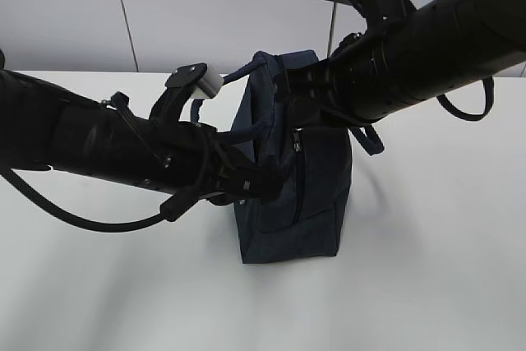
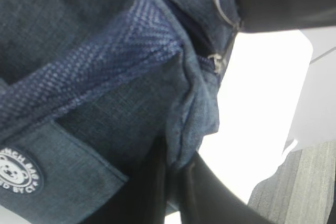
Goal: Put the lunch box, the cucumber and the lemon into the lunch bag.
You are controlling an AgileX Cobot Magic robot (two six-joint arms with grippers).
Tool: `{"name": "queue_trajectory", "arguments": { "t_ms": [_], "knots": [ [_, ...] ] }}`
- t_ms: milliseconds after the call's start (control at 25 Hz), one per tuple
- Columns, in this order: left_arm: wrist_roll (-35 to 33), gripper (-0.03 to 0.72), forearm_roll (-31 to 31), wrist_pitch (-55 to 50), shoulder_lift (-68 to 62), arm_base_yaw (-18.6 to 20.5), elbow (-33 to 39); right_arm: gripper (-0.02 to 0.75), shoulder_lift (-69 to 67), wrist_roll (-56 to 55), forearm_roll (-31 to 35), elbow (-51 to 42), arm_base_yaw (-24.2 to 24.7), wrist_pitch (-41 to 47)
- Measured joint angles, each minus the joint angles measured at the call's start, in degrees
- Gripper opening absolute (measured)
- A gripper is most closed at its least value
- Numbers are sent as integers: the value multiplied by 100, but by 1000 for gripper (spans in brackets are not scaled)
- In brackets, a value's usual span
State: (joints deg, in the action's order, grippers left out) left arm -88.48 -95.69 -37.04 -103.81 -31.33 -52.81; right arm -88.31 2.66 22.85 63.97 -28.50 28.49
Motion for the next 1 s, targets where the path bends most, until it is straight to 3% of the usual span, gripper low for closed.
{"name": "queue_trajectory", "arguments": {
  "t_ms": [1000],
  "knots": [
    [243,-6,15,524,333,0,155,0,-166,0,-234,60,0,-520]
  ]
}}
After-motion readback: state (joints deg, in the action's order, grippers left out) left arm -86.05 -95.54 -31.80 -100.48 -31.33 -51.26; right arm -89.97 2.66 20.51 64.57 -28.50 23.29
